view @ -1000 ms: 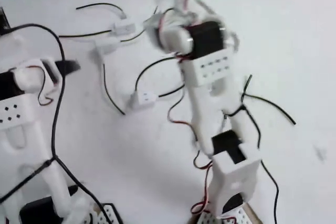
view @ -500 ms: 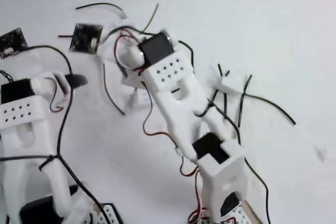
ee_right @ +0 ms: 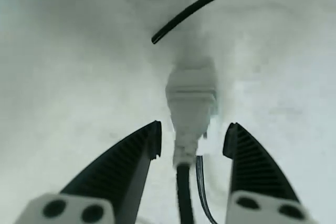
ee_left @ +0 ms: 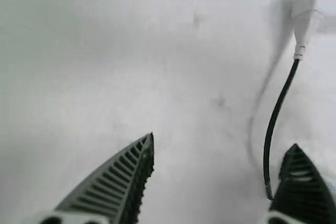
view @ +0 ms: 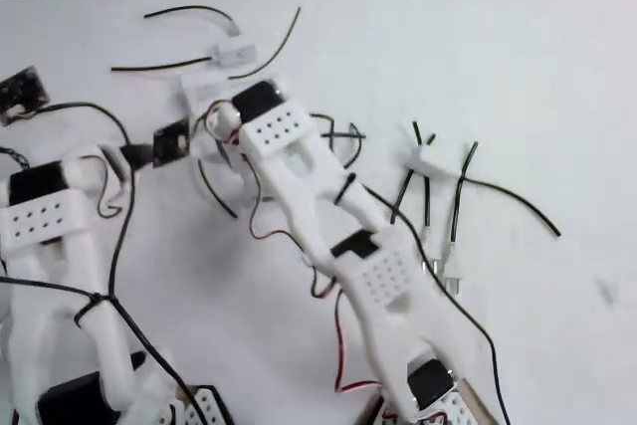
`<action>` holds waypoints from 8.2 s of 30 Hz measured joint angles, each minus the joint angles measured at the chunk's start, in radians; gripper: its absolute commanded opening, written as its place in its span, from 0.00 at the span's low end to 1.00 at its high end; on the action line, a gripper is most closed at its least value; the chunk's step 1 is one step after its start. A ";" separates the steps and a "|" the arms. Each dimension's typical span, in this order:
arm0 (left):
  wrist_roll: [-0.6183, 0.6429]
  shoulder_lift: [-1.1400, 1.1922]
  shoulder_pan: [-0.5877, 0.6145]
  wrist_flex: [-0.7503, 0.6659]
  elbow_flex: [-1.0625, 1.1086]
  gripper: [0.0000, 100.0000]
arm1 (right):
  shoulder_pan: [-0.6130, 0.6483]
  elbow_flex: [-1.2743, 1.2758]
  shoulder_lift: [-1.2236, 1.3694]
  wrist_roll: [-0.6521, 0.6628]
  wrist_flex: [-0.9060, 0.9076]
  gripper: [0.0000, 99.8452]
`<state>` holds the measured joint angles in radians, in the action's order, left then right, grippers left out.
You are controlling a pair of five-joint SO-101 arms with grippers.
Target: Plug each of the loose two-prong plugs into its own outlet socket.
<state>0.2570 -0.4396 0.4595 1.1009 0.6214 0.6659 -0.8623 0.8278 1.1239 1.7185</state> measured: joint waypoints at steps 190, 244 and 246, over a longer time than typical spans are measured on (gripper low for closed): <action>0.087 0.000 0.017 -0.408 0.296 0.37 | -0.196 0.565 -0.345 -1.301 -0.198 0.25; 0.005 0.000 -0.110 -0.408 0.296 0.37 | -0.672 1.355 -0.658 -0.743 -0.471 0.21; 0.005 0.000 -0.110 -0.408 0.296 0.37 | -0.684 1.341 -0.631 -0.743 -0.473 0.13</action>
<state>0.2616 -0.4396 0.3491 0.6928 0.9175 -0.0184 0.4787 0.1972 0.3813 1.2459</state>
